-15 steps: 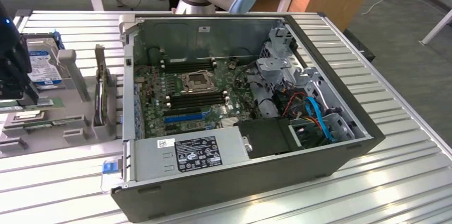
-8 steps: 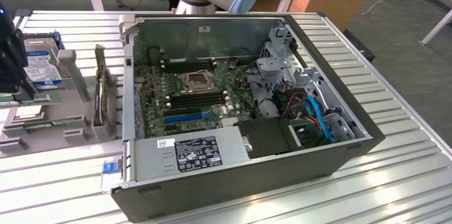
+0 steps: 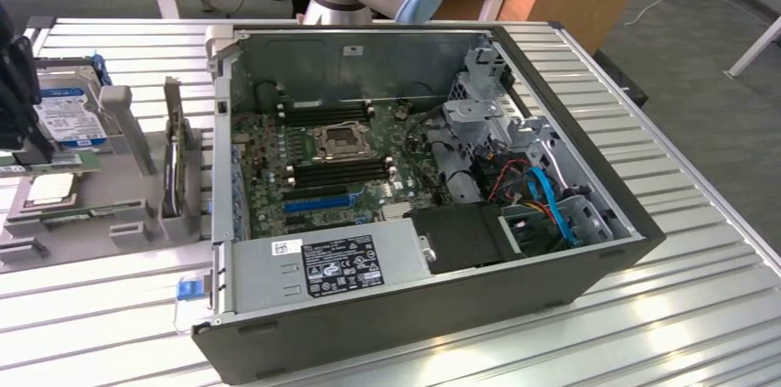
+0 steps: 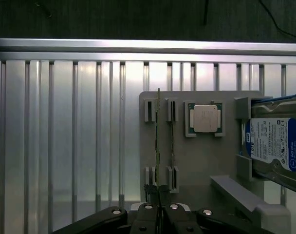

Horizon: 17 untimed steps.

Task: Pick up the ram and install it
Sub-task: 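Pick up the ram and move it above insertion slot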

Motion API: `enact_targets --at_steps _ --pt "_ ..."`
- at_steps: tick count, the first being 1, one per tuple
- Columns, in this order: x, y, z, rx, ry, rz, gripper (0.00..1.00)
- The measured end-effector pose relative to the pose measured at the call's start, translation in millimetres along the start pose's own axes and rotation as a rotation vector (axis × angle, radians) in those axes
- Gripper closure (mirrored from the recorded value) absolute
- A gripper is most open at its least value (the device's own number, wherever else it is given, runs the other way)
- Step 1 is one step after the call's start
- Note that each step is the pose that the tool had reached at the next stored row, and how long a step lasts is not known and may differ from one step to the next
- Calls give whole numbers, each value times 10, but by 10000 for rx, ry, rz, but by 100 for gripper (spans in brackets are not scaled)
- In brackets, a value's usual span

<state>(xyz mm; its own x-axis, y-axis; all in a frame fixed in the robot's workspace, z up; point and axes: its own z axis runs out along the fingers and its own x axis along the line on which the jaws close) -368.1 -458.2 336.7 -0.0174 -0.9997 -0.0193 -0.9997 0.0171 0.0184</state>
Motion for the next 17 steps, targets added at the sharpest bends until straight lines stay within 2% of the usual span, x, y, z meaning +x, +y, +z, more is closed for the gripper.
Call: enact_targets --at_steps 17 --pt "-5 3 -263 1 -1 85 88"
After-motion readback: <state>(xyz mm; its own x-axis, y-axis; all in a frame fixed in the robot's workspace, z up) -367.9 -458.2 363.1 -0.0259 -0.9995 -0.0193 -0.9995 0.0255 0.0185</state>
